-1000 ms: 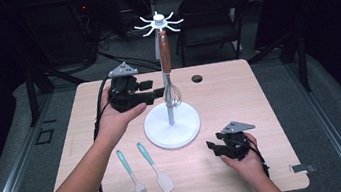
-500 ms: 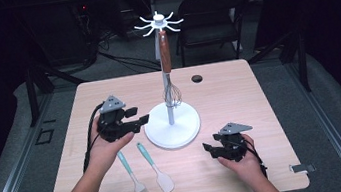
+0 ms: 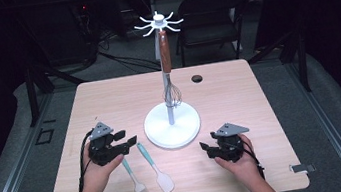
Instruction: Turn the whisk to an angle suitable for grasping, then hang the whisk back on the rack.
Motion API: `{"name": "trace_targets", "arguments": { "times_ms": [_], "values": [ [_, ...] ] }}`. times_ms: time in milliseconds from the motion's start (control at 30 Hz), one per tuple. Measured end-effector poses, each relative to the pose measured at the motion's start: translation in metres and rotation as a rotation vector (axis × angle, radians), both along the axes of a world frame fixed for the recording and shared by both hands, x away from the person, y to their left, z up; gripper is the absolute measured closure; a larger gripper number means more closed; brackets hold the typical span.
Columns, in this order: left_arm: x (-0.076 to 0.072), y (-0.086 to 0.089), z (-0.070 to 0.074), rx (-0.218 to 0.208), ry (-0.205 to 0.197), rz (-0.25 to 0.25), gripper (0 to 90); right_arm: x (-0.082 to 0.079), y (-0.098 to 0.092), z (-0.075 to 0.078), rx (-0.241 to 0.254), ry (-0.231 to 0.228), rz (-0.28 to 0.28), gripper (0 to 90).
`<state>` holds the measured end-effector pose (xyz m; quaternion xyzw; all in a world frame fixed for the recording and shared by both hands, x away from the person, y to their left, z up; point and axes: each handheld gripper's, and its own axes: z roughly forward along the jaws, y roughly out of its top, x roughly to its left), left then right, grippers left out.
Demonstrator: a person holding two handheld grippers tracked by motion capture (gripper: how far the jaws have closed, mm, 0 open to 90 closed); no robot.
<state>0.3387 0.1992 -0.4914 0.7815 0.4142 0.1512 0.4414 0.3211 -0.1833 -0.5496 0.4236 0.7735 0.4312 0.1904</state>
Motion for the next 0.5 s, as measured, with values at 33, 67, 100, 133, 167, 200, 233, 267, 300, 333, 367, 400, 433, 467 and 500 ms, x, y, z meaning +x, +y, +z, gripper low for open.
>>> {"name": "trace_targets", "arguments": {
  "times_ms": [33, 67, 100, 133, 167, 200, 233, 267, 300, 333, 367, 400, 433, 467, 500],
  "values": [
    [-0.001, 0.002, -0.002, 0.007, 0.003, 0.0, 46.7, 0.0, 0.0, 0.0, 0.014, 0.011, 0.011, 47.9],
    [-0.003, 0.004, -0.005, 0.012, -0.001, 0.005, 46.7, 0.0, 0.0, 0.0, 0.019, 0.021, 0.015, 51.1],
    [-0.004, 0.005, -0.009, 0.009, 0.003, 0.011, 46.7, 0.0, -0.001, 0.0, 0.01, 0.03, 0.021, 55.8],
    [-0.005, 0.006, -0.011, 0.008, 0.007, 0.011, 46.7, 0.0, 0.0, 0.0, 0.012, 0.032, 0.028, 57.5],
    [-0.006, 0.007, -0.015, 0.015, 0.011, 0.013, 46.7, 0.0, 0.0, 0.0, 0.017, 0.031, 0.028, 59.2],
    [-0.007, 0.009, -0.018, 0.021, 0.011, 0.017, 46.7, -0.001, -0.001, 0.001, 0.011, 0.034, 0.03, 61.9],
    [-0.009, 0.01, -0.021, 0.022, 0.01, 0.022, 46.7, 0.0, -0.001, 0.001, 0.01, 0.029, 0.023, 62.8],
    [-0.01, 0.012, -0.023, 0.02, 0.008, 0.026, 46.7, -0.001, -0.002, 0.002, -0.001, 0.033, 0.018, 64.5],
    [-0.01, 0.015, -0.025, 0.014, 0.014, 0.032, 46.7, -0.001, -0.002, 0.003, 0.021, 0.033, 0.012, 66.2],
    [-0.01, 0.016, -0.027, 0.011, 0.012, 0.038, 46.5, -0.001, -0.003, 0.003, 0.041, 0.033, 0.005, 67.2],
    [-0.01, 0.018, -0.029, 0.002, 0.02, 0.048, 46.4, -0.001, -0.003, 0.004, 0.04, 0.029, 0.004, 67.9],
    [-0.011, 0.019, -0.03, -0.002, 0.021, 0.05, 46.4, -0.001, -0.004, 0.006, 0.041, 0.017, 0.003, 69.1],
    [-0.011, 0.02, -0.032, -0.005, 0.023, 0.059, 46.3, -0.001, -0.004, 0.006, 0.047, 0.012, 0.0, 70.0],
    [-0.011, 0.021, -0.033, -0.007, 0.026, 0.059, 46.3, -0.001, -0.005, 0.009, 0.054, 0.008, 0.0, 71.1],
    [-0.011, 0.022, -0.034, -0.011, 0.028, 0.065, 46.3, 0.0, -0.006, 0.01, 0.06, 0.002, 0.0, 72.2]
  ]
}}
